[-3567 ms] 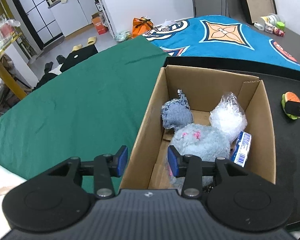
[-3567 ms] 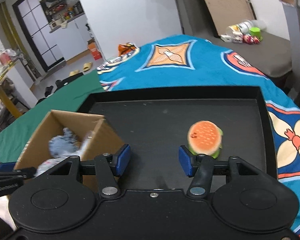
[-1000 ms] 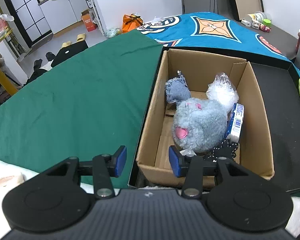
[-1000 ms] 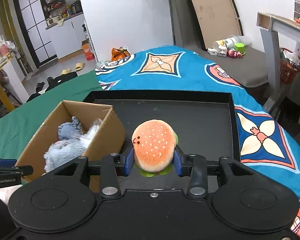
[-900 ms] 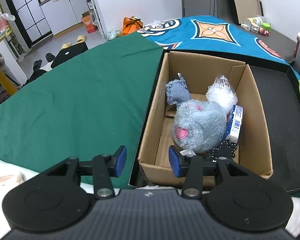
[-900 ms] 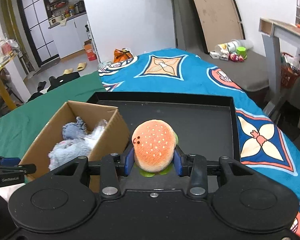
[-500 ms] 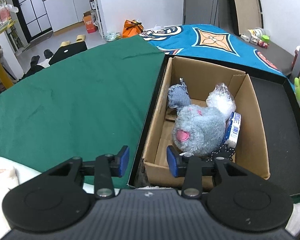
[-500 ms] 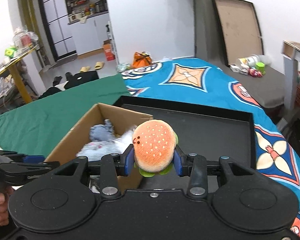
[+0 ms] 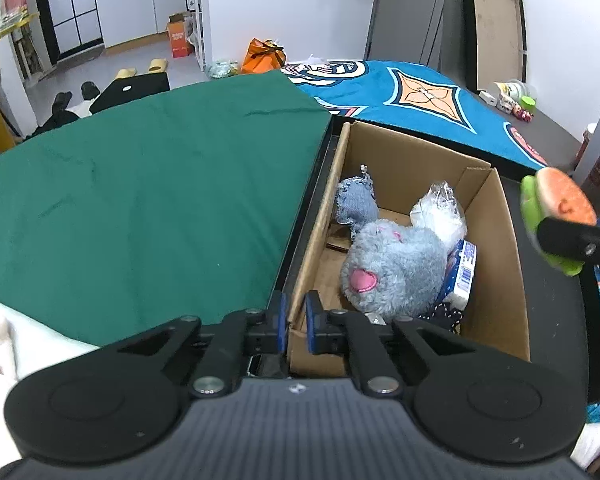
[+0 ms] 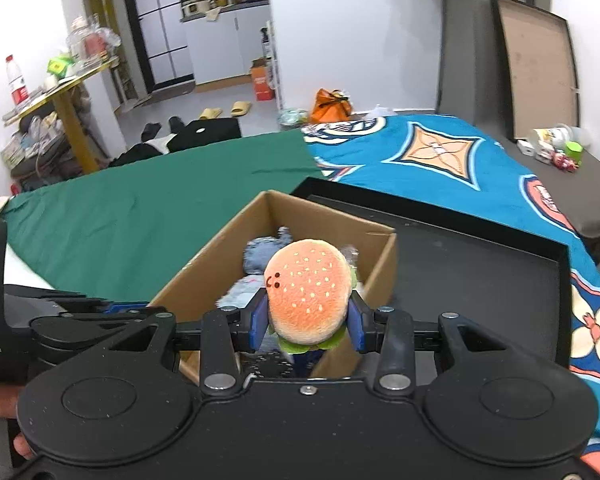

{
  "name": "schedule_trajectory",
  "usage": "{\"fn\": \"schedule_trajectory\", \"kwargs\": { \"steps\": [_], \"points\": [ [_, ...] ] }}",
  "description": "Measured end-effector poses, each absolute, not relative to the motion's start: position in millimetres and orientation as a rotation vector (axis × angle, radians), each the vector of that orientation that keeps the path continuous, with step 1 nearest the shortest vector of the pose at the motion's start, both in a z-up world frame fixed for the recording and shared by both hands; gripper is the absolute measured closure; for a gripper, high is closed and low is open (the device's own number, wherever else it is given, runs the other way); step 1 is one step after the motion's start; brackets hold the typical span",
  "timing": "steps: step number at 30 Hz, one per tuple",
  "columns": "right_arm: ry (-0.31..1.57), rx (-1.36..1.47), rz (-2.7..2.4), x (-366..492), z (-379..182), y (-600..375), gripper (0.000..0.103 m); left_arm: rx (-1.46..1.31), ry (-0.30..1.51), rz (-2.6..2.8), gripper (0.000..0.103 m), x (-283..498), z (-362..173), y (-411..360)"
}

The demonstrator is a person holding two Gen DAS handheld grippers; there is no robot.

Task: Organize soft objects
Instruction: 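Carry the burger plush with the right tool into the box and release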

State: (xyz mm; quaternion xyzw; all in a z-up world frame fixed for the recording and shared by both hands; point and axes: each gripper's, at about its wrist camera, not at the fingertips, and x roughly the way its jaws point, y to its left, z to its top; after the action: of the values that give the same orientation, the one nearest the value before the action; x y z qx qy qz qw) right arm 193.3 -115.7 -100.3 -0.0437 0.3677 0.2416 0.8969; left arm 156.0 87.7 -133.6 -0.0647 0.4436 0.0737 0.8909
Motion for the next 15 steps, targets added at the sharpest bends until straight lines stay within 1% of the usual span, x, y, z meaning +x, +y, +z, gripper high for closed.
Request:
{"fn": "schedule_trajectory", "kwargs": {
  "steps": [10, 12, 14, 15],
  "points": [
    [0.790, -0.133, 0.554, 189.7, -103.7, -83.5, 0.063, -0.187, 0.907, 0.131, 0.094, 154.3, -136.0, 96.2],
    [0.809, -0.128, 0.565, 189.3, -104.5, -79.8, 0.058, -0.194, 0.905, 0.126, 0.094, 154.0, -136.3, 97.5],
    [0.838, -0.119, 0.577, 188.6, -106.0, -77.5, 0.044, -0.200, 0.904, 0.121, 0.094, 154.0, -136.8, 99.0],
    [0.841, -0.113, 0.571, 187.5, -106.0, -78.5, 0.043, -0.202, 0.903, 0.118, 0.094, 154.0, -136.9, 99.6]
  ]
}}
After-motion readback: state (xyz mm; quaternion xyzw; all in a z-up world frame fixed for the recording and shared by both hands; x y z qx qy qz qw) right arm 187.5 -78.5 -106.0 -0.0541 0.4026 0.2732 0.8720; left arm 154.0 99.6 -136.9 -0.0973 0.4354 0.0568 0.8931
